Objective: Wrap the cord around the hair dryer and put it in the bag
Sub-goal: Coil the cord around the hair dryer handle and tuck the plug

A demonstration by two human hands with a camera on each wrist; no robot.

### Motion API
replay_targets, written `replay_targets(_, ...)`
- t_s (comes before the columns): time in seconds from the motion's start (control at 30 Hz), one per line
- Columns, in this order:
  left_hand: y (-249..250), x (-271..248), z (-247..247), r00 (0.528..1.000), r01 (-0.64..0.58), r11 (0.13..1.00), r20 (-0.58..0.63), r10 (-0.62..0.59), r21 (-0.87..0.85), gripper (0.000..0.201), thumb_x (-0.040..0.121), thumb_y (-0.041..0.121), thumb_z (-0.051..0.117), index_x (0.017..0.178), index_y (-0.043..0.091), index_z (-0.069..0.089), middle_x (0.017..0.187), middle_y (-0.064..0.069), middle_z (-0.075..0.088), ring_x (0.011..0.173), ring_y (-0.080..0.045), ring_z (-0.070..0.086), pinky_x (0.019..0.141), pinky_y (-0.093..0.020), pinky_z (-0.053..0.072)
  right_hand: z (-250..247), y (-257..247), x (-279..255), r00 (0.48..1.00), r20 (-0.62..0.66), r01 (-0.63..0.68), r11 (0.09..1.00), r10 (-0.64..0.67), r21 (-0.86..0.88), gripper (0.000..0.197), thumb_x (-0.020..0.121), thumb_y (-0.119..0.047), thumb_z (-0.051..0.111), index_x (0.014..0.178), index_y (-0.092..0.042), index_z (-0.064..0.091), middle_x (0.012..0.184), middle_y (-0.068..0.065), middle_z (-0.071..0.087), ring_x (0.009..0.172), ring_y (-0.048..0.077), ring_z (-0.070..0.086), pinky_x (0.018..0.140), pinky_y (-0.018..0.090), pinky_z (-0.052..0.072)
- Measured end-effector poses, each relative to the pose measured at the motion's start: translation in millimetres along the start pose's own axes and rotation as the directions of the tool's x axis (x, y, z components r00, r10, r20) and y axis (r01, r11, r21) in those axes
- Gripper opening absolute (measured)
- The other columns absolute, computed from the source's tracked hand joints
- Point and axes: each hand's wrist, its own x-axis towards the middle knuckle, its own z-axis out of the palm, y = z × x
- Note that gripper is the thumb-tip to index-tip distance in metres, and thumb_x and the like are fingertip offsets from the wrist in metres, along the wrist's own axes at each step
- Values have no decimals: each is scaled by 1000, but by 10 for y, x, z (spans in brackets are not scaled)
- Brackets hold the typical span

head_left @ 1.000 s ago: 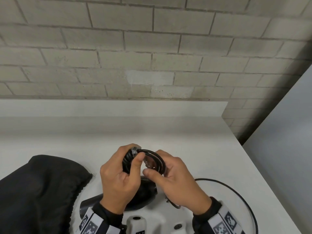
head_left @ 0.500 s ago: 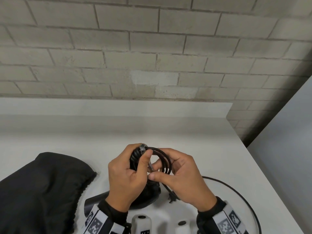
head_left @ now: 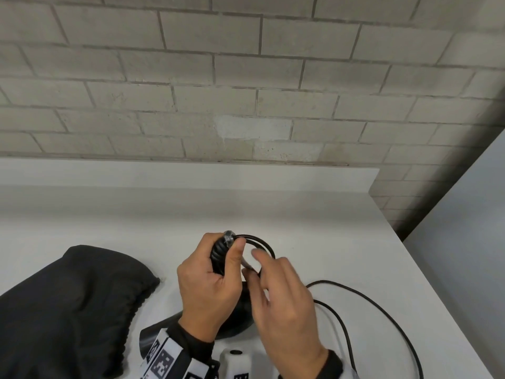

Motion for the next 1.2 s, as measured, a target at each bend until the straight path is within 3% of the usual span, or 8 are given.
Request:
replay_targets(0.17, 2, -23, 1, 1000, -22, 999, -5, 22, 31, 34, 94, 59, 50, 89, 26, 59, 61, 11, 62, 55, -7, 61, 54, -14, 47, 5, -77, 52, 905, 350, -277, 959, 241, 57, 40, 98, -39, 37, 100, -14, 67, 88, -5, 50, 63, 13, 54, 57, 17, 49)
replay_targets(0.33, -9, 16, -26, 998, -52, 998, -19, 52, 41, 31, 96, 53, 51, 90, 24, 60, 62, 17, 59, 57, 0, 60, 56, -7, 43, -148, -61, 192, 740, 555, -588, 767, 381, 257, 13, 95, -27, 59, 86, -22, 67, 82, -6, 53, 75, 9, 55, 68, 16, 46)
replay_targets(0.5, -14, 45, -63, 995, -89, 995, -37, 90, 38, 36, 97, 49, 52, 93, 17, 66, 69, 18, 60, 60, 3, 57, 58, -5, 41, -332, -9, 363, 467, 787, -881, 137, 404, 452, 18, 87, -31, 68, 77, -17, 73, 77, -3, 61, 69, 11, 56, 74, 24, 49)
replay_targets(0.63, -22, 41, -73, 993, -112, 993, -21, 113, 31, 38, 98, 48, 51, 108, 15, 67, 75, 17, 63, 63, 6, 59, 61, -4, 43, -448, 97, 434, 398, 885, -866, -219, 243, 450, 36, 90, -42, 59, 65, -15, 61, 93, 9, 67, 82, 19, 55, 79, 36, 47)
replay_targets(0.73, -20, 59, -77, 995, -88, 995, -37, 89, 43, 38, 96, 43, 55, 123, 18, 63, 63, 13, 57, 51, -4, 51, 52, -10, 41, -483, 121, 366, 465, 862, -859, -135, 199, 494, 35, 94, -41, 57, 71, -16, 62, 107, 15, 70, 92, 23, 60, 86, 37, 48)
replay_targets(1.0, 2, 78, -78, 998, -58, 995, -5, 59, 87, 25, 97, 51, 49, 105, 30, 60, 87, 10, 61, 68, -7, 60, 58, -18, 47, -387, 18, 58, 744, 617, -643, 530, 258, 553, 16, 92, -12, 65, 87, -26, 61, 106, -4, 72, 99, 15, 66, 87, 21, 50)
replay_targets(1.13, -24, 75, -79, 998, -59, 993, -22, 62, 100, 21, 98, 46, 50, 104, 28, 61, 87, 11, 61, 68, -9, 59, 57, -25, 47, -447, 24, 43, 777, 537, -621, 536, 328, 572, 9, 93, -20, 65, 90, -29, 66, 79, 1, 74, 84, 14, 70, 86, 29, 52)
replay_targets(1.2, -49, 86, -87, 998, -36, 993, -44, 41, 111, 16, 96, 41, 53, 103, 29, 61, 87, 11, 61, 67, -10, 58, 57, -25, 46, -510, 83, 48, 696, 593, -715, 321, 405, 621, 15, 88, -32, 65, 85, -19, 72, 56, 3, 63, 69, 19, 65, 74, 30, 50)
